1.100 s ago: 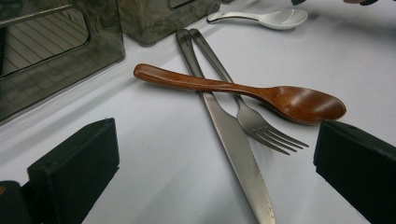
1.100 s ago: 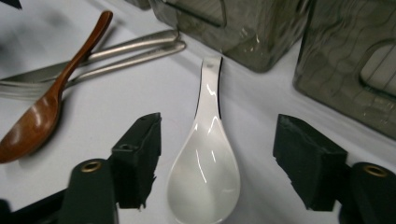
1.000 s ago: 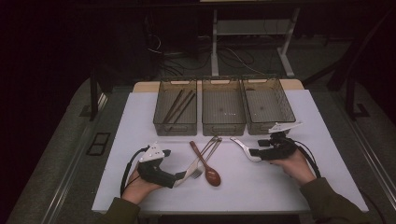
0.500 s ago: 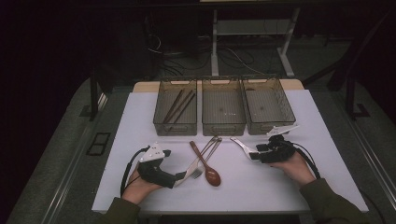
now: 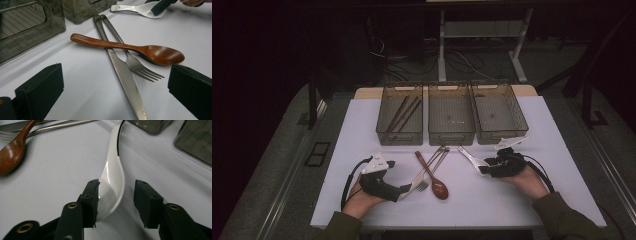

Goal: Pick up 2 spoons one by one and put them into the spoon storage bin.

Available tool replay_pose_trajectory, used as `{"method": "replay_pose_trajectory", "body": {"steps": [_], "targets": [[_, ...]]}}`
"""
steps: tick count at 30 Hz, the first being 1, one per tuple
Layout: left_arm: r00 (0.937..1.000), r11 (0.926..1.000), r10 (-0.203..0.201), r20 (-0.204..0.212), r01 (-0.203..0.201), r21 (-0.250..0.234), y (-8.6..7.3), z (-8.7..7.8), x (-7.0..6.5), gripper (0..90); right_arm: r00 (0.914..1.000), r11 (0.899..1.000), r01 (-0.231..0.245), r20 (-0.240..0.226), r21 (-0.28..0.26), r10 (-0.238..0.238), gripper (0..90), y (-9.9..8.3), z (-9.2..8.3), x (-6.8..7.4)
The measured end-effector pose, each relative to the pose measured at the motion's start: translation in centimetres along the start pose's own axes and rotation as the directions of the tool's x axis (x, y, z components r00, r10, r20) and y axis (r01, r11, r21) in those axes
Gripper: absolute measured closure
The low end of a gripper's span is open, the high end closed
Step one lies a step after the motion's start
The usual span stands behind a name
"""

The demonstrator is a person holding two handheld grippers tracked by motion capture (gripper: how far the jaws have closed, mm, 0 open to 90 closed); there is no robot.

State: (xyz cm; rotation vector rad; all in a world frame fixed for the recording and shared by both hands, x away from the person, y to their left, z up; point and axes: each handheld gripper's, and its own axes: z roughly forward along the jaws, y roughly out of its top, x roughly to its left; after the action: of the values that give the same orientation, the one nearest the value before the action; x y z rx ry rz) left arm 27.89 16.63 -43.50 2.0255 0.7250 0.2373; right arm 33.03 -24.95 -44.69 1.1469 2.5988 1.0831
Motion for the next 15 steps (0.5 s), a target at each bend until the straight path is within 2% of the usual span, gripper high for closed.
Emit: {"method": "replay_pose_trajectory", "body": {"steps": [7, 15], "targets": [[1.0, 1.0, 0.004, 0.001, -0.004, 0.004, 0.0, 0.04, -0.07, 0.0, 0.9989, 0.999, 0.046, -0.014, 0.011, -0.046, 65.5, -0.01, 0.1, 0.73], [1.0, 0.9999, 0.009, 0.001, -0.009, 0.007, 0.0, 0.11, -0.13, 0.0, 0.9988, 0.999, 0.048, -0.009, 0.008, -0.048, 71.4, -0.04, -0.02, 0.83]]}}
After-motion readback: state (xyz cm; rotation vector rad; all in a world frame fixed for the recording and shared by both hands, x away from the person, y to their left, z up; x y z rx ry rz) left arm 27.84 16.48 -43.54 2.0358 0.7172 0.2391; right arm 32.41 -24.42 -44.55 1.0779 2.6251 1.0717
